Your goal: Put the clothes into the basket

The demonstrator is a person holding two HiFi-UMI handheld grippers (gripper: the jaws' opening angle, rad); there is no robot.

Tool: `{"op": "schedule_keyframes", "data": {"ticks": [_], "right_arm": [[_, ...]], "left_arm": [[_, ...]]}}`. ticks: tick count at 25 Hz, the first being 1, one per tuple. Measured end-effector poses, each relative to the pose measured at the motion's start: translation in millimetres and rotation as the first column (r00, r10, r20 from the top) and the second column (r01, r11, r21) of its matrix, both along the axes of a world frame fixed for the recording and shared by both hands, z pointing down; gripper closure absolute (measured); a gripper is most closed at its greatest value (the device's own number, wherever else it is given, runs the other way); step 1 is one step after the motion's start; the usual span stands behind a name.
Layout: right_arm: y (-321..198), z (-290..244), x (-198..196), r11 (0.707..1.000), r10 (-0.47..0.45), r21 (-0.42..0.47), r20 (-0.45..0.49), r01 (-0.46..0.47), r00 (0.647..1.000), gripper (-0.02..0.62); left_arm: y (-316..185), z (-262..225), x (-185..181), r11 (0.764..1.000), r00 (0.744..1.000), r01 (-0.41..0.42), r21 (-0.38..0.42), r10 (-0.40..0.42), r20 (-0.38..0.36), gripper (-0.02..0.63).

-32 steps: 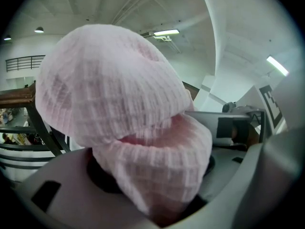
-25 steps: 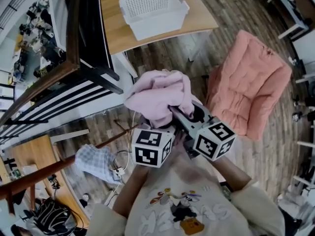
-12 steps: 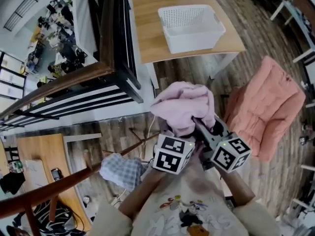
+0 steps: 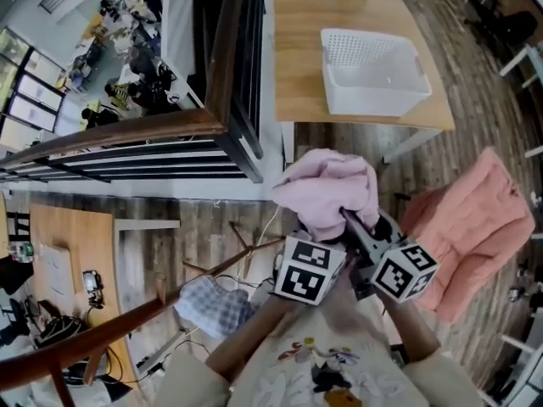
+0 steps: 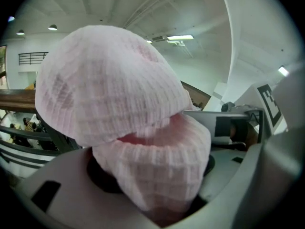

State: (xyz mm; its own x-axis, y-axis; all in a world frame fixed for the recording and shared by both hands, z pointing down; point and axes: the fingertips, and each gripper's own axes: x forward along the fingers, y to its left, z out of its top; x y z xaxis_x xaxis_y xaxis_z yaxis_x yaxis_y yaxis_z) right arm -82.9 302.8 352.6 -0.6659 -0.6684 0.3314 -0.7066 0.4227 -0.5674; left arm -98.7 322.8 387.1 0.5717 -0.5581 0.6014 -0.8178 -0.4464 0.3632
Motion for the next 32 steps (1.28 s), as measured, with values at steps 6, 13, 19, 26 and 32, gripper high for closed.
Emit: {"op": "schedule_keyframes", "data": {"ticks": [6, 13, 19, 26, 32], "right_arm": [[-63.1, -7.9, -1.6, 0.996, -0.085, 0.015, 0.038, 0.085, 0.996, 0.39], [-124.5, -5.3, 18.7, 0.991, -0.135, 0.012, 0.038, 0.135, 0.99, 0.39], [-163.9, -12.8, 50.7, 0.991, -0.13, 0.031, 0.024, 0.129, 0.991, 0.39], [-200.4, -16.5, 68.6, 0.987, -0.154, 0.048, 0.03, 0.152, 0.988, 0.39], [-220.9, -30.6, 89.5, 0.98, -0.183, 0.083, 0.037, 0.179, 0.982, 0.39]], "left_arm": [[-62.2, -9.1, -1.1, 0.997, 0.997, 0.074, 0.025, -0.075, 0.031, 0.313], [-122.8, -7.5, 20.1, 0.993, 0.993, 0.114, 0.021, -0.114, 0.017, 0.313], [-161.3, -11.2, 52.9, 0.994, 0.994, 0.107, 0.029, -0.108, 0.001, 0.313], [-198.8, -17.9, 71.6, 0.991, 0.992, 0.125, 0.043, -0.125, -0.011, 0.313], [-220.1, -32.1, 92.8, 0.986, 0.989, 0.15, 0.072, -0.15, -0.007, 0.313]]}}
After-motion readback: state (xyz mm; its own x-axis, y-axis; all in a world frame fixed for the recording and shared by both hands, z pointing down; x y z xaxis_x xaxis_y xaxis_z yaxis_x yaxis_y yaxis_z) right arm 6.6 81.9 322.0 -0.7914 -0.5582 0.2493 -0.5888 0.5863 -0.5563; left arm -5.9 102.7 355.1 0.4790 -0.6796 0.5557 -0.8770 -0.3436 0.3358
